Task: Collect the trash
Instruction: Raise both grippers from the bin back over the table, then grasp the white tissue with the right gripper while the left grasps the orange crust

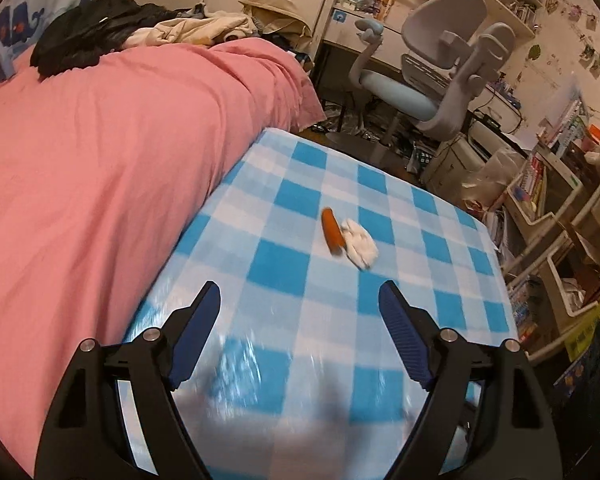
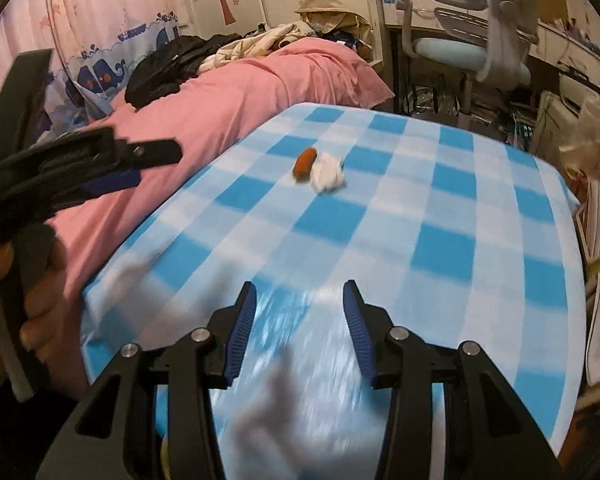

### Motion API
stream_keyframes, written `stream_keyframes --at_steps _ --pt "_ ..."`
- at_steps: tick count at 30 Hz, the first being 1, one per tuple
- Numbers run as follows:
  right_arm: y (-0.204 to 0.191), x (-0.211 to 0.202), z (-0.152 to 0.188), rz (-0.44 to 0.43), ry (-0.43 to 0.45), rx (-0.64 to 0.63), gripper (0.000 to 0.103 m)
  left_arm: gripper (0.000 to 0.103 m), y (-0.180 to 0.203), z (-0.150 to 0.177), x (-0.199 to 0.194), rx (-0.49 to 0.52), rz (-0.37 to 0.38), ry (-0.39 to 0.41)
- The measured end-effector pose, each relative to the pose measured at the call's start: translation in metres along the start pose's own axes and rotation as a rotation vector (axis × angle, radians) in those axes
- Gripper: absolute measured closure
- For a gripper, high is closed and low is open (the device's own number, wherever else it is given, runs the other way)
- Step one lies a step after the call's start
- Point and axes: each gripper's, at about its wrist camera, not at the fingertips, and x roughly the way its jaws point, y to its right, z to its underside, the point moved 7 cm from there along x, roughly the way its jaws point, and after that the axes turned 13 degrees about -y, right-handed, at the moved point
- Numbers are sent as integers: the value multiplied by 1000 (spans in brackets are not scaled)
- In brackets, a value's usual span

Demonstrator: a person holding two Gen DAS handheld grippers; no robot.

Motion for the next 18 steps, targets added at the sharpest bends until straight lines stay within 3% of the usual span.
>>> stream_keyframes --at_steps 8,15,17,18 --pt "21 56 -72 37 -43 32 60 25 -10 -30 39 -36 -7 -35" --pt "23 90 -95 41 -85 12 65 25 -6 -48 67 -27 -8 -60" --pt "23 95 -98 38 -94 5 70 25 -2 -53 76 -21 -9 -66" --pt "24 98 -101 37 -103 -3 79 25 -1 -54 79 -20 -9 -69"
